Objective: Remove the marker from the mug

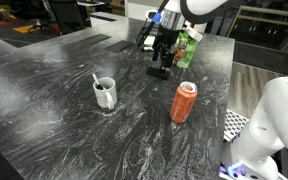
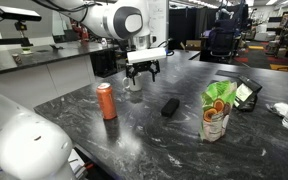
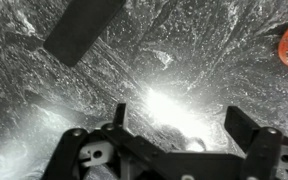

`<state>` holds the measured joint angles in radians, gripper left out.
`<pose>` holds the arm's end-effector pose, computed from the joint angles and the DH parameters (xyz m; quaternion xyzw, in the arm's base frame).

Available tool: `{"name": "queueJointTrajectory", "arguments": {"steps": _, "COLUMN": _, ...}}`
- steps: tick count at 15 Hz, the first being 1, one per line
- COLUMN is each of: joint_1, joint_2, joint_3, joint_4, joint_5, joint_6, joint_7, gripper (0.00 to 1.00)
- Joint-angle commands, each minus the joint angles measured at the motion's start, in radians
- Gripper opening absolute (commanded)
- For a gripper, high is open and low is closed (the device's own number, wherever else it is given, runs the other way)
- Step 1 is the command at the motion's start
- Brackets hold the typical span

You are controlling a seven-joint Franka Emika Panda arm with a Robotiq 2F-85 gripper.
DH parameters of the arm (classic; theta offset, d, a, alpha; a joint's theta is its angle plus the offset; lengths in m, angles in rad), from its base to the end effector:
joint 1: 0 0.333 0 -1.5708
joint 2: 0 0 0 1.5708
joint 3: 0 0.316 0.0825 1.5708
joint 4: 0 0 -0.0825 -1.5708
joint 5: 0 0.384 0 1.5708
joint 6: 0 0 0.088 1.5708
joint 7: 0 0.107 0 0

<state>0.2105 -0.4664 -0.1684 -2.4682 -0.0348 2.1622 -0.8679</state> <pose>0.4197 0.0132 0.4724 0.8889 0.4510 0.0801 0.0098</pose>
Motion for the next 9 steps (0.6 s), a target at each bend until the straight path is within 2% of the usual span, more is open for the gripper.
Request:
{"name": "queueJointTrajectory", "arguments": {"steps": 1, "joint_1": -0.026, "joint_2": 0.012, "joint_3": 0.029, "joint_4": 0.006, "joint_5": 0.020, "joint_6": -0.002, "joint_7": -0.026, "gripper": 1.00}}
{"name": "queueJointTrajectory", "arguments": {"steps": 5, "joint_1": -0.024, "joint_2": 0.019, "joint_3": 0.030, "joint_4": 0.013, "joint_5": 0.020, "joint_6": -0.002, "joint_7": -0.038, "gripper": 1.00}}
{"name": "queueJointTrajectory", "arguments": {"steps": 9, "joint_1": -0.001, "joint_2": 0.021, "joint_3": 0.026, "joint_4": 0.001, "joint_5": 0.084, "joint_6": 0.133, "joint_7": -0.061, "gripper": 1.00}}
